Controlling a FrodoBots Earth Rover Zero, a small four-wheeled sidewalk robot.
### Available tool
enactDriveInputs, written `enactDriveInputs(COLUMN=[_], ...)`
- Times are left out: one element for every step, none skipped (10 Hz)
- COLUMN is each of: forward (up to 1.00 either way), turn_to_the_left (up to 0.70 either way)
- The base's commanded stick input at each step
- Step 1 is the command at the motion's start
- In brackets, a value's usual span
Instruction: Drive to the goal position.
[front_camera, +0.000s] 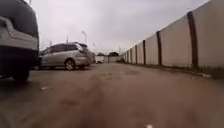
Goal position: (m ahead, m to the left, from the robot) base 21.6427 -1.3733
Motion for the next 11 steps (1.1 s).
enactDriveInputs(forward=[0.85,0.85,0.85,0.85,0.85,0.85,0.85,0.85,0.85,0.85,0.85], turn_to_the_left=[0.01,0.01,0.01,0.01,0.01,0.01,0.01,0.01,0.01,0.01,0.01])
